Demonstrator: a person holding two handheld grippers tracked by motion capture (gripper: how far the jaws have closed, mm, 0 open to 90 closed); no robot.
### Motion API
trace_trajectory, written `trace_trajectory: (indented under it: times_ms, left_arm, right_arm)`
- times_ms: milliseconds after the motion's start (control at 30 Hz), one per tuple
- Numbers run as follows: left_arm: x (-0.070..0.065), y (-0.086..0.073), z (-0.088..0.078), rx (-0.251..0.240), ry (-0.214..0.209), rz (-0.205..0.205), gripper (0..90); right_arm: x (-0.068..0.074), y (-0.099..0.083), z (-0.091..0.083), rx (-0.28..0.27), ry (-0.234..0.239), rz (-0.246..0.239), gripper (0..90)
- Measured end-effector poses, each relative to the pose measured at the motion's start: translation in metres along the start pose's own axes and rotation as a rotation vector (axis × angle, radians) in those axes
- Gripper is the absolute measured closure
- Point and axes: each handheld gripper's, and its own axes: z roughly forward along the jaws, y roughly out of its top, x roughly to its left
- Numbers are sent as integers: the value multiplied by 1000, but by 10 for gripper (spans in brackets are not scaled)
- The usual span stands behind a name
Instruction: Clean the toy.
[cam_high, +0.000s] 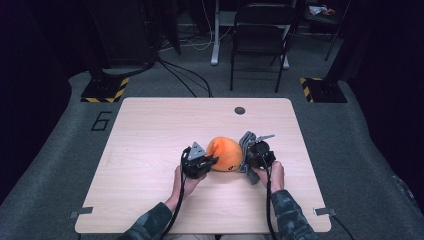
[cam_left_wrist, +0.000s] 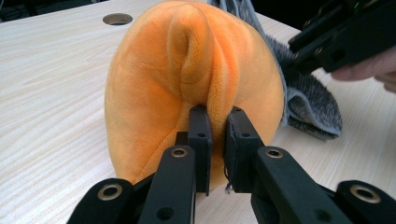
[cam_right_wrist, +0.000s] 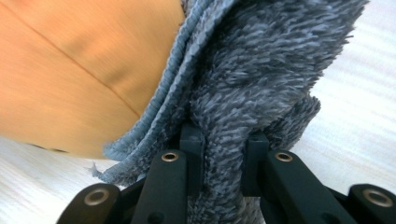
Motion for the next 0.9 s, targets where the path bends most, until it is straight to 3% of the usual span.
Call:
trace_trajectory:
  times_ms: [167,300,367,433,533,633,700,900]
  left_arm:
    - [3,0,-1,3,-2,-16,823]
    - [4,-1,-1,-6,-3,-25,823]
    - [5,-1,0,-7,-4,-23,823]
    - [5,-1,0,-7,-4,-24,822]
    - [5,-2,1,3,-6,-31,818]
    - [4,-2,2,-3,-4,-26,819]
    - [5,-2,2,1,-5,-25,820]
    - [6,-3,2,-1,0,-24,820]
  right_arm:
    - [-5,2,-4,5,-12,15,762]
    - [3,16,-35,-120,9,3,762]
    - [17,25,-50,-184,38,-40,762]
    - [28,28,-52,-192,56,-82,762]
    - [39,24,-36,-148,42,-121,763]
    - [34,22,-32,-137,60,-88,764]
    - [31,21,-31,-125,39,-102,764]
    - [11,8,-13,-50,5,-34,764]
